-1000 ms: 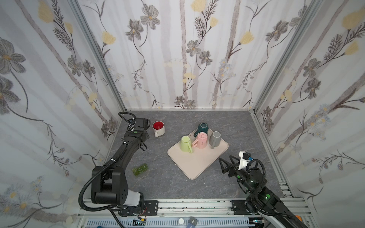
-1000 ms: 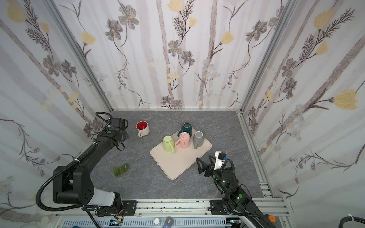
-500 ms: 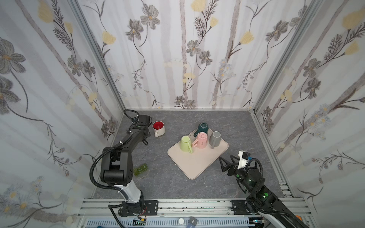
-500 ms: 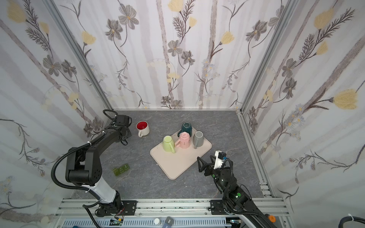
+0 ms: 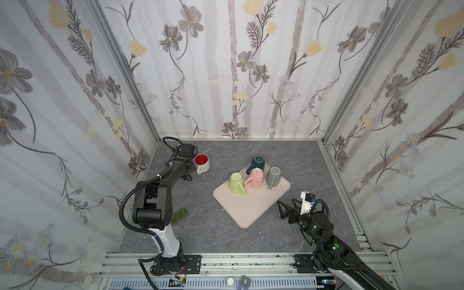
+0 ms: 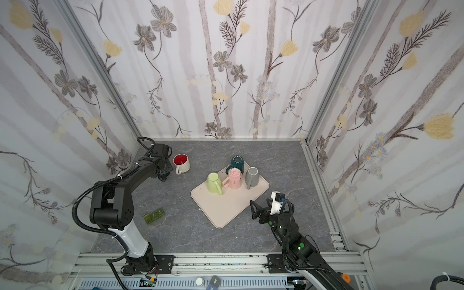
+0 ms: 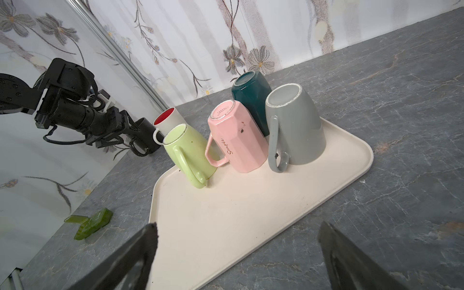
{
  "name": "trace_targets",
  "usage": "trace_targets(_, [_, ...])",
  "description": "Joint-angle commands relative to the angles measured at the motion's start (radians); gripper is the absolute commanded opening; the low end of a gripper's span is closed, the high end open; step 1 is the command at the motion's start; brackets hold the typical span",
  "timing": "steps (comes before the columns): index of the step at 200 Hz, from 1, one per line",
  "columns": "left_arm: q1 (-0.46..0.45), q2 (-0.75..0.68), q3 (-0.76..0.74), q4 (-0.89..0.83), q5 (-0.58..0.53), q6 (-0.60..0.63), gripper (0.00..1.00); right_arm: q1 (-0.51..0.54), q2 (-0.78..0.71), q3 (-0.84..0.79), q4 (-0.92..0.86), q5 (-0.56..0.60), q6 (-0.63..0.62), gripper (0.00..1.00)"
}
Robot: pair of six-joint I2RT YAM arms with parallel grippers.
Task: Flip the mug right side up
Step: 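Release the black mug and move the left gripper to the light-green mug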
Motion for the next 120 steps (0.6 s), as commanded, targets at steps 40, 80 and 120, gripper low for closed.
trace_targets(40, [-0.040, -0.108, -0.024, -0.045, -0.039, -0.035, 0.88, -0.004, -0.014, 0.015, 0.034, -0.032, 0.014, 1.00])
trace_targets(80, [-0.200, -0.285, -0.088, -0.101, -0.161, -0.028, 0.94, -0.013, -0.018, 0.041, -0.007, -0.046, 0.014, 1.00])
trace_targets(120, [-0.453, -0.355, -0.137, -0.143, -0.154, -0.156, 0.96, -0.017, 0.004, 0.070, -0.056, -0.074, 0.020, 1.00])
